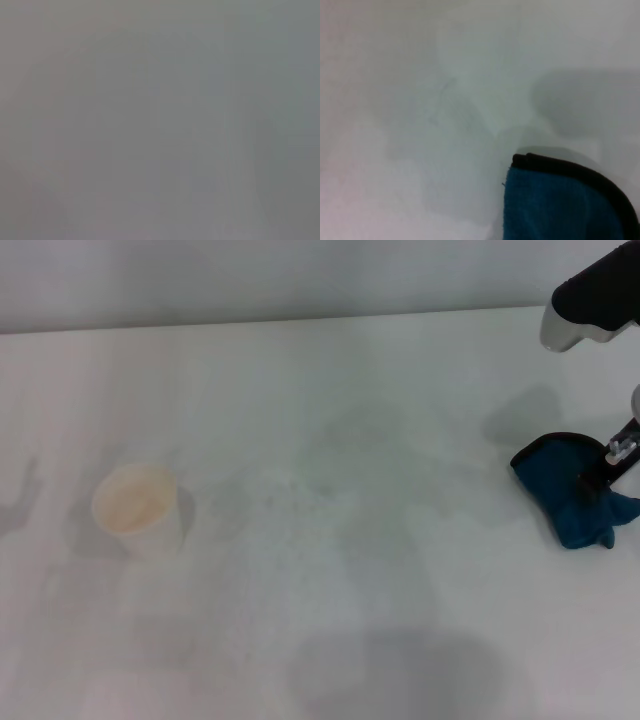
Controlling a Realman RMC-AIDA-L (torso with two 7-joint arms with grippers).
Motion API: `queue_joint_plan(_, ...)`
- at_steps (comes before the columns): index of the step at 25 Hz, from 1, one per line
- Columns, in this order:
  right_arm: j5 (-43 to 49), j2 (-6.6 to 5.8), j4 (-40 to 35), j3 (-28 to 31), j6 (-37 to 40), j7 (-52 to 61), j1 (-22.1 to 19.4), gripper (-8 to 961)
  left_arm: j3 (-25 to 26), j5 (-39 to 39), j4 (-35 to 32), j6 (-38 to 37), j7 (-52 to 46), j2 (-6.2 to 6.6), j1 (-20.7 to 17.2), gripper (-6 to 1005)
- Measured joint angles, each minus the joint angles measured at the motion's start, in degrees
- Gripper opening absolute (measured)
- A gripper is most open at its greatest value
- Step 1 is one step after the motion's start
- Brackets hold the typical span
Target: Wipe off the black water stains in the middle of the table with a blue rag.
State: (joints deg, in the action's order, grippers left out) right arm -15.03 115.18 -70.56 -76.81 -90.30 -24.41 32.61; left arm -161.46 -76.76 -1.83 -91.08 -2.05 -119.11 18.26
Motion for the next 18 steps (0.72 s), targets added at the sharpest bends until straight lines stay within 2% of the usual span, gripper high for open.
queue_joint_plan(10, -0.39, 0.3, 1.69, -0.47, -0.39, -0.69, 0.13, 159, 0.0, -0.07, -0.02, 0.04, -0.06, 0.2, 0.53, 883)
queue_joint_plan(17, -2.51, 0.08, 0.79, -0.01, -0.31, -0.81, 0.26, 163, 0.0, -0.13, 0.13, 0.04, -0.06, 0.2, 0.51, 884)
queue_joint_plan(18, -2.48, 0.05, 0.72, -0.01, -0.35, -0.82, 0.33, 206, 0.0, -0.13, 0.13, 0.04, -0.06, 0.2, 0.51, 884)
